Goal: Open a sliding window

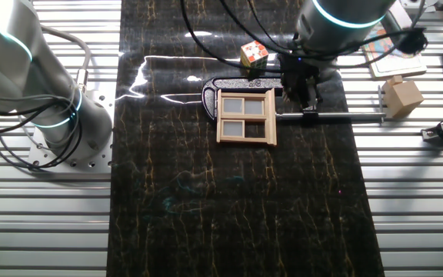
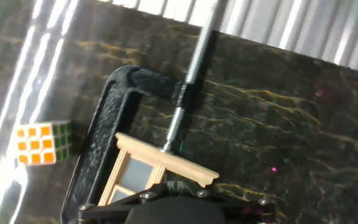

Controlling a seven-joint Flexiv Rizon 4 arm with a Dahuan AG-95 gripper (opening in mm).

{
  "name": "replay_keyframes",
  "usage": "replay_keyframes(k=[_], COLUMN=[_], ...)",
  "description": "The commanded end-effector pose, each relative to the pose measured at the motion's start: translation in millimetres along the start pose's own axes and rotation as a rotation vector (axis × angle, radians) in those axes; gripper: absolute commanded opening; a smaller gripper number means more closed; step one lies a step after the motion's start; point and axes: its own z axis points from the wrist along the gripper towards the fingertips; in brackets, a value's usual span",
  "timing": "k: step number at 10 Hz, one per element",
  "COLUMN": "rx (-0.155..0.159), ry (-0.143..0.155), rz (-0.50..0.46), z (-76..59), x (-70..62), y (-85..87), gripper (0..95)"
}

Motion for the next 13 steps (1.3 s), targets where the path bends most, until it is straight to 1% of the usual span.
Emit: replay_keyframes(k=[1, 2, 3, 4, 5, 6, 8, 9, 12, 13], rx=[0.005, 0.011, 0.011, 0.013, 0.016, 0.019, 0.019, 0.018, 0.022, 0.027], ry=[0.022, 0.026, 0.028, 0.033, 0.039, 0.041, 0.042, 0.043, 0.044, 0.049], rz=[-0.161, -0.231, -0.312, -0.359, -0.436, -0.483, -0.509, -0.539, -0.567, -0.571], z=[10.7, 16.1, 17.5, 17.5, 17.5, 17.5, 17.5, 17.5, 18.0, 18.1], x=[-1.3, -2.3, -2.7, -2.6, -2.6, -2.6, -2.6, -2.6, -2.6, -2.5], y=[21.7, 29.4, 29.6, 29.6, 29.6, 29.6, 29.6, 29.6, 29.5, 29.5], gripper=[0.0, 0.0, 0.0, 0.0, 0.0, 0.0, 0.0, 0.0, 0.0, 0.0])
